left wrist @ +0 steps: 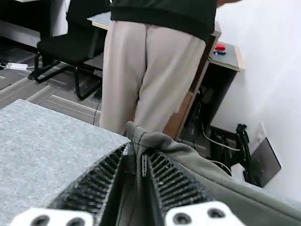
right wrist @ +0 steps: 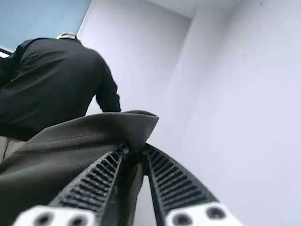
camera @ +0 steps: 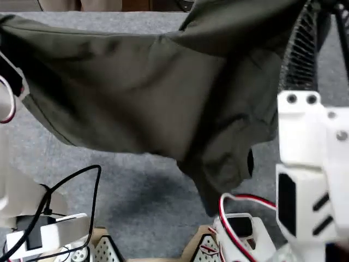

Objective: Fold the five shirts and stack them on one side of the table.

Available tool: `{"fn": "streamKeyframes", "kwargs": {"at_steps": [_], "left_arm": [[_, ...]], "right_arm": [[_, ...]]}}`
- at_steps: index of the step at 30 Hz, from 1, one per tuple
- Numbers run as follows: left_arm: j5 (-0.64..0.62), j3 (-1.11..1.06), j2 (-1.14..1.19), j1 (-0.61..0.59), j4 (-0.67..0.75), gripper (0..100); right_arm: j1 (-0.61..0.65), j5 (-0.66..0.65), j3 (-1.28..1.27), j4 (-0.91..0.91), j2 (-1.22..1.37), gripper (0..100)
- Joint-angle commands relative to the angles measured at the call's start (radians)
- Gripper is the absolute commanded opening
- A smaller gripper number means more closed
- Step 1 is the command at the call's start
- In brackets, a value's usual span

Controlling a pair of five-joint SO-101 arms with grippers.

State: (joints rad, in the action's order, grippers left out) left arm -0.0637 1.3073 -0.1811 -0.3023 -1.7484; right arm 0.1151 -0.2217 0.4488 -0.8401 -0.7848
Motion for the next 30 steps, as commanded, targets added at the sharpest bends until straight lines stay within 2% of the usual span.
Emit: {"fn": "streamKeyframes", "kwargs": {"at_steps": [1, 10, 18, 22, 26, 30], "left_arm": [[0.005, 0.023, -0.024, -0.034, -0.011, 2], [0.005, 0.000, -0.127, -0.028, -0.011, 2], [0.003, -0.287, 0.018, -0.026, 0.026, 2], [0.002, -0.420, 0.147, -0.028, 0.155, 2], [0.000, -0.546, 0.286, -0.028, 0.344, 2], [0.000, -0.605, 0.435, -0.028, 0.560, 2]], "right_arm": [[0.002, -0.014, 0.064, 0.003, 0.013, 0.4], [0.008, -0.006, 0.004, -0.002, 0.056, 0.5], [0.008, -0.002, -0.185, 0.005, 0.208, 0.5], [0.005, 0.060, -0.243, 0.005, 0.309, 0.5], [0.007, 0.064, -0.259, 0.009, 0.440, 0.5], [0.002, 0.098, -0.262, 0.118, 0.590, 0.5]]}}
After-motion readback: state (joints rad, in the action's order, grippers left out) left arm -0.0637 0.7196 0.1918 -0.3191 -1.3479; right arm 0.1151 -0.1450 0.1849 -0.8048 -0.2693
